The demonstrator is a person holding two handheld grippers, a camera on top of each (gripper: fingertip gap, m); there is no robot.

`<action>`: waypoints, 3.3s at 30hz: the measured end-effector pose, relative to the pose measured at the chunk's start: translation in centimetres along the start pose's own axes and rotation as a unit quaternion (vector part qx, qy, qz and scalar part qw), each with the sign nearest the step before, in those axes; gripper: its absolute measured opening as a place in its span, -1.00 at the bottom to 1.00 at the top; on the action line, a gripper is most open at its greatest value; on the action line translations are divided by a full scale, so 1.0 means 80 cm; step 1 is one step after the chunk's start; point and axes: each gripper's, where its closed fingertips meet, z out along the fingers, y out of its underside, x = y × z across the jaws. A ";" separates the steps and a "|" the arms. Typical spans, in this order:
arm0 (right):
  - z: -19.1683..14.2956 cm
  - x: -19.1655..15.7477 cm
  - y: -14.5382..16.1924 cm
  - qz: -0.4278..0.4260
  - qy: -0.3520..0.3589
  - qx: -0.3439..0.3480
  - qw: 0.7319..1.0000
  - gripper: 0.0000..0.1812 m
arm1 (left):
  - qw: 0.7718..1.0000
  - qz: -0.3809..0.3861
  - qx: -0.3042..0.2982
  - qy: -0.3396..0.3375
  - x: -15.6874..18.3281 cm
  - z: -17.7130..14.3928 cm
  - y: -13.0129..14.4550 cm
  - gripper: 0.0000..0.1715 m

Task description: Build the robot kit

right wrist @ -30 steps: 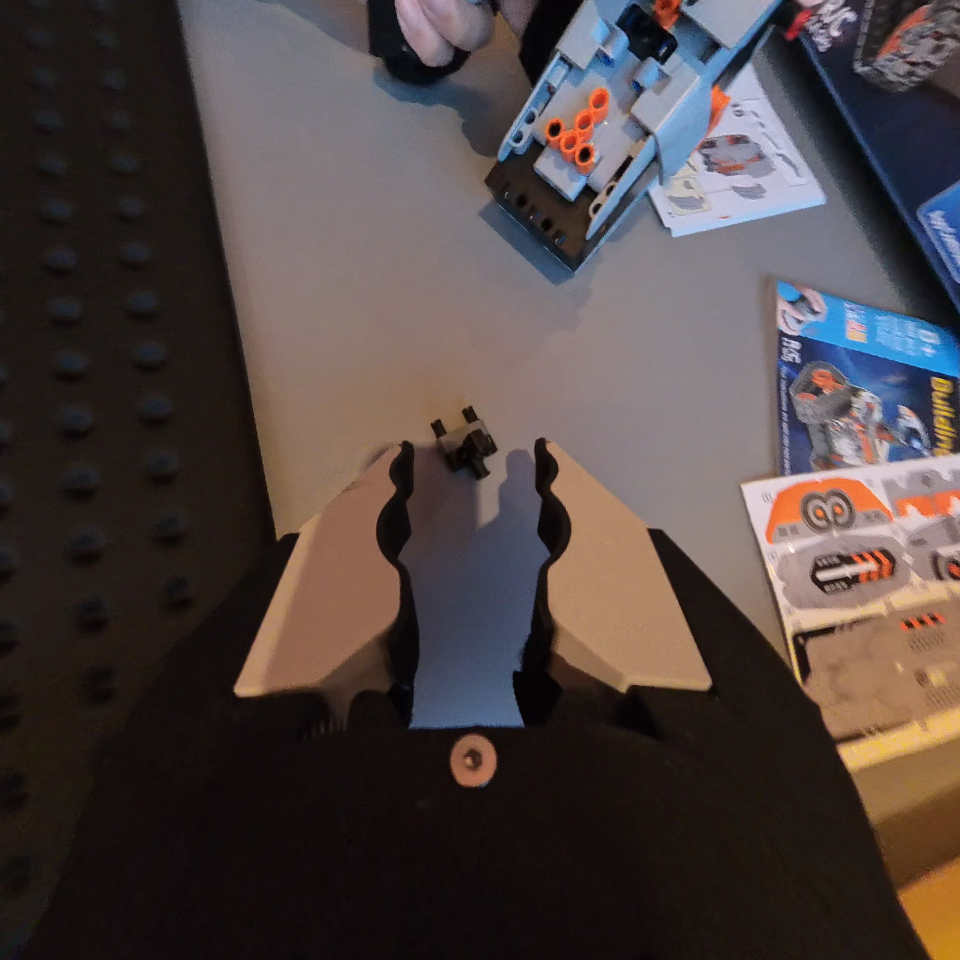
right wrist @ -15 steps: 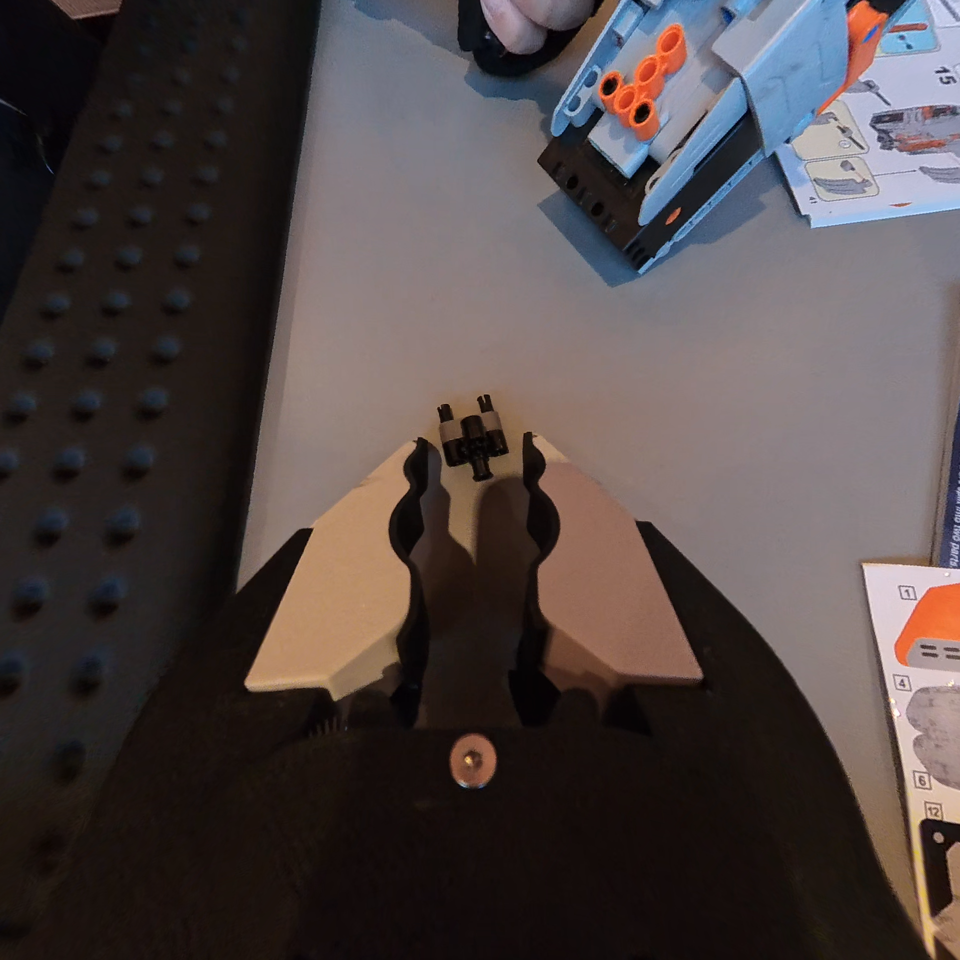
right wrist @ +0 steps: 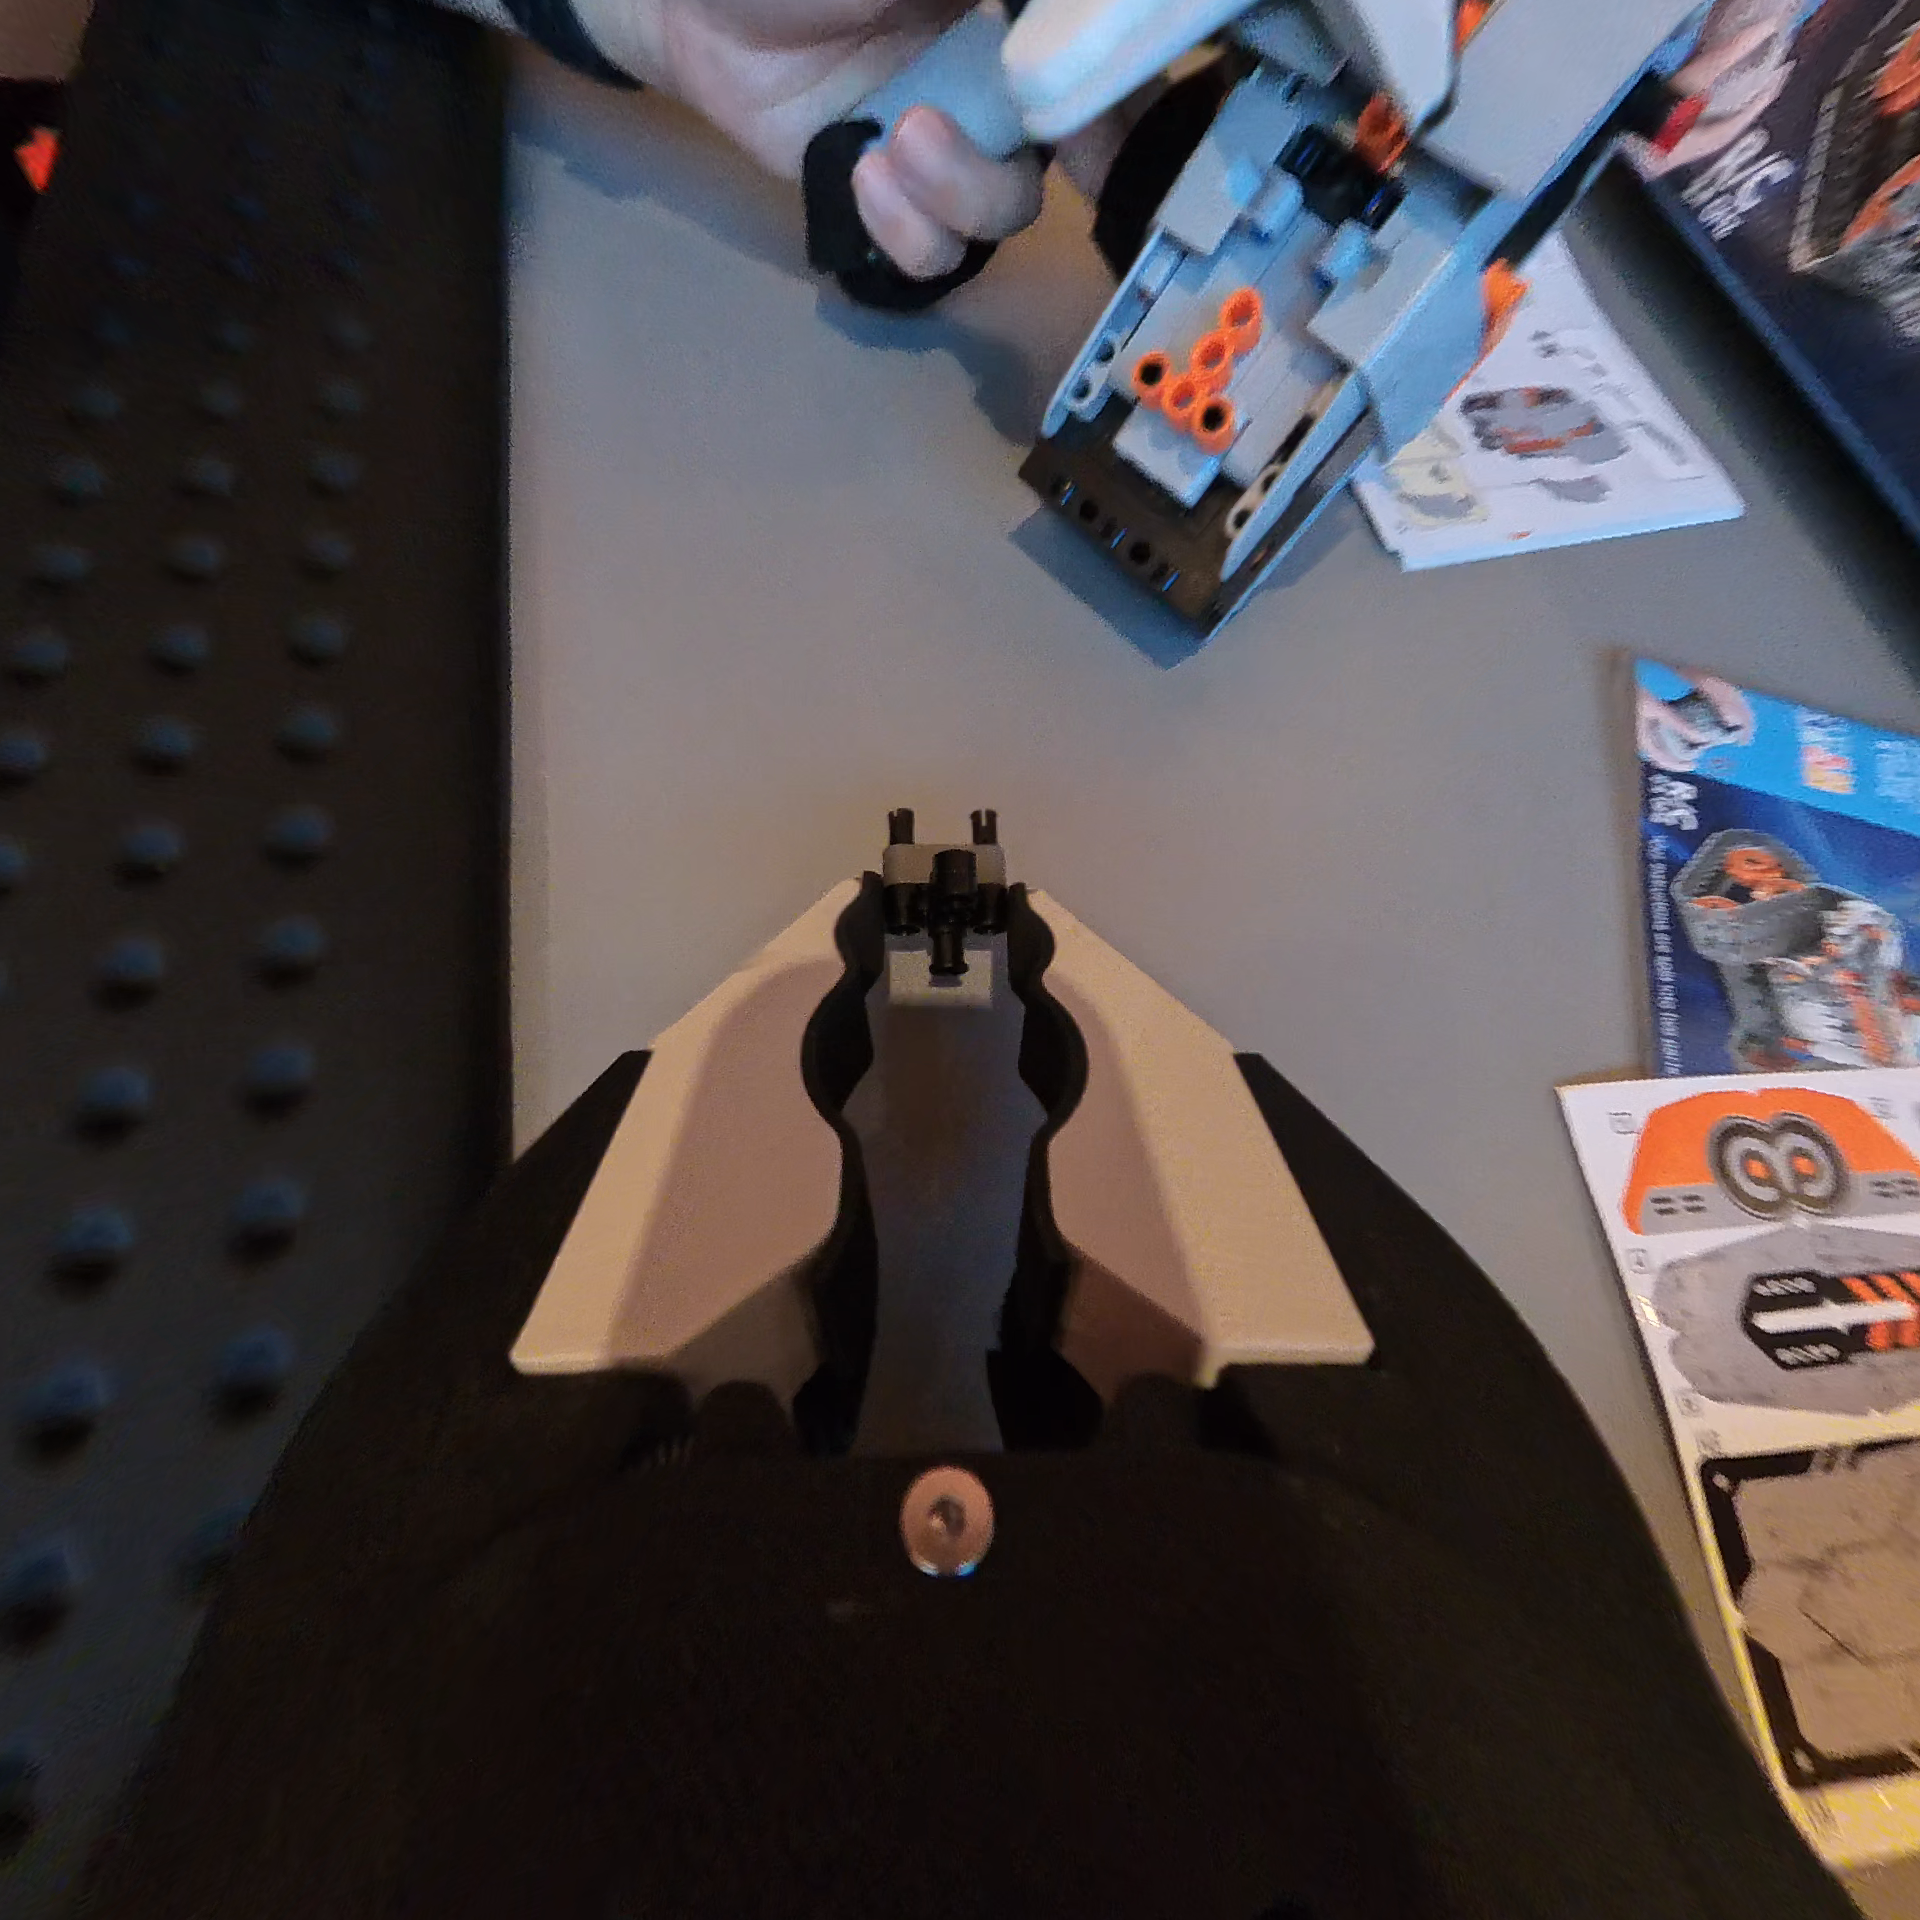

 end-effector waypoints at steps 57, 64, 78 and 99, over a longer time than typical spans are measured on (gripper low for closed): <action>0.086 0.034 -0.053 0.246 0.326 -0.089 0.909 -0.77 | 0.998 0.050 -0.027 0.013 0.004 -0.001 0.000 -0.13; 0.086 0.035 -0.054 0.252 0.323 -0.082 0.909 -0.76 | 0.998 0.047 -0.027 0.012 0.004 -0.002 0.000 -0.13; 0.086 0.037 -0.055 0.246 0.307 -0.122 0.911 -0.76 | 0.998 0.045 -0.030 0.012 0.005 -0.003 0.002 -0.13; 0.082 0.041 -0.055 0.278 0.221 -0.338 0.872 -0.77 | 0.999 0.048 -0.023 -0.002 0.003 -0.005 0.000 -0.13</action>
